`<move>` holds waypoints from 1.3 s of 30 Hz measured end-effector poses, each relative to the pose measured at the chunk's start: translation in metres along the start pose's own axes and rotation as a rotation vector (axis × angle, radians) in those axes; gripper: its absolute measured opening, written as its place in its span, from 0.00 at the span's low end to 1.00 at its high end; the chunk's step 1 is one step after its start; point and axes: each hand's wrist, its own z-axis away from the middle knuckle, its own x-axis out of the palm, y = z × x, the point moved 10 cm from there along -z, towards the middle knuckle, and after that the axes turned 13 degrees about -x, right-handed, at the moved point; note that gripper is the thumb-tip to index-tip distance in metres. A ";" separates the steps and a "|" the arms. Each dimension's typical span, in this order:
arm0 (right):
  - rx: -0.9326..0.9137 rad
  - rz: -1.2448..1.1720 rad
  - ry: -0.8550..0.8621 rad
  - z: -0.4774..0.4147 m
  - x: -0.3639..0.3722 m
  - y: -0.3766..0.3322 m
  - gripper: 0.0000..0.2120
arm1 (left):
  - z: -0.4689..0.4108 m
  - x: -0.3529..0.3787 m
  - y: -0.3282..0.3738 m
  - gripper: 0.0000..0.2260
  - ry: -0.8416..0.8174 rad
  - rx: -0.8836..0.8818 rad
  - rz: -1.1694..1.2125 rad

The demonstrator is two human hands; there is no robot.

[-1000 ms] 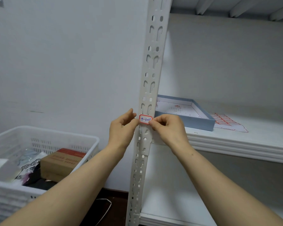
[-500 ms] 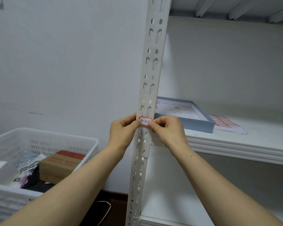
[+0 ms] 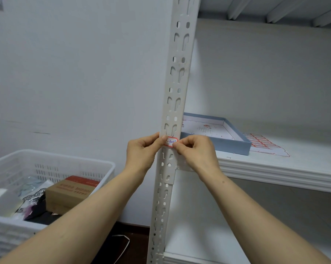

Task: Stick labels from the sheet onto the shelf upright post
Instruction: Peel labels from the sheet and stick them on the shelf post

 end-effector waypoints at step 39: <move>-0.013 0.409 -0.063 -0.001 -0.016 -0.013 0.17 | -0.012 -0.007 -0.006 0.12 0.047 -0.045 -0.043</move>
